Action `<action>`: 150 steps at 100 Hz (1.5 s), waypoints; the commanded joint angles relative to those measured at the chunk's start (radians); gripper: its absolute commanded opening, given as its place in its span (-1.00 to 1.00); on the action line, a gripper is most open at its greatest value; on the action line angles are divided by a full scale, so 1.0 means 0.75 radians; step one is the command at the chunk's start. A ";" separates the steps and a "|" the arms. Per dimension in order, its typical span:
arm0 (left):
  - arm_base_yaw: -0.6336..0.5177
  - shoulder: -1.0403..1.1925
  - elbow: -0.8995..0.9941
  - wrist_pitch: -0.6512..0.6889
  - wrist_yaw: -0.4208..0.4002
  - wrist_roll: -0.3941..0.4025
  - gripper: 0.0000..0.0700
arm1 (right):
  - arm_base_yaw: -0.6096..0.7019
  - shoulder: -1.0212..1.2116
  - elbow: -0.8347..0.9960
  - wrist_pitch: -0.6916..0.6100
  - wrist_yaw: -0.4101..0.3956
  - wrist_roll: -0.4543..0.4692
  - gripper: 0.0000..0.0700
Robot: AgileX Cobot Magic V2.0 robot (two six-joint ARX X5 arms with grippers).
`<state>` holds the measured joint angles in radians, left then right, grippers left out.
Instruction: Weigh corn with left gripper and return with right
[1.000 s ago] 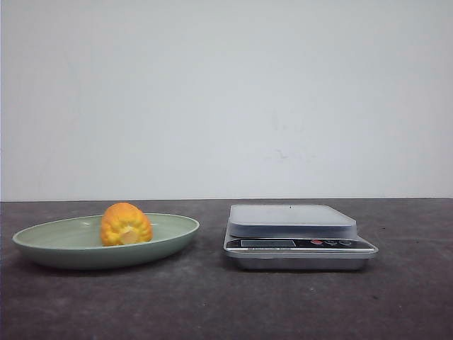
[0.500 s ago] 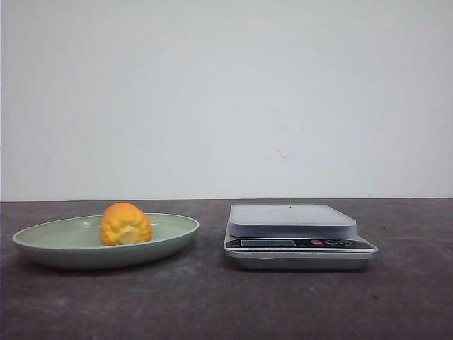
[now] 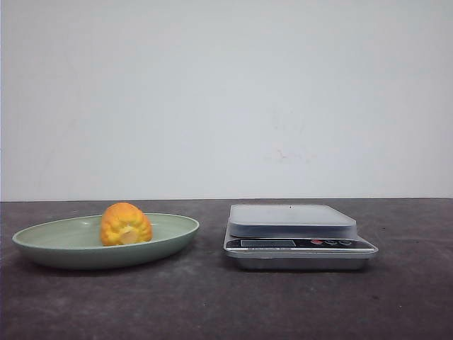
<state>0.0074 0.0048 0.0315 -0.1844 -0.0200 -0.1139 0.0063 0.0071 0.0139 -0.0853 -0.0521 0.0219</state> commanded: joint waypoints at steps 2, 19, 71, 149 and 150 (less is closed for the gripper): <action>0.002 -0.002 -0.023 -0.004 0.003 0.023 -1.00 | -0.001 -0.004 -0.005 -0.001 0.001 -0.009 -0.97; 0.002 -0.002 -0.023 -0.004 0.003 0.022 -1.00 | -0.001 -0.004 -0.003 -0.085 0.009 0.005 -0.97; 0.002 -0.001 -0.023 -0.004 0.003 0.023 -1.00 | -0.002 -0.004 -0.003 0.135 0.009 0.005 -0.97; 0.002 -0.001 -0.023 -0.004 0.003 0.023 -1.00 | -0.002 -0.004 -0.003 -0.034 0.009 0.005 -0.97; 0.002 -0.001 -0.023 -0.004 0.003 0.022 -1.00 | -0.002 -0.004 -0.003 -0.041 0.009 0.005 -0.97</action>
<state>0.0074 0.0048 0.0315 -0.1844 -0.0200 -0.1139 0.0055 0.0063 0.0143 -0.1020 -0.0483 0.0227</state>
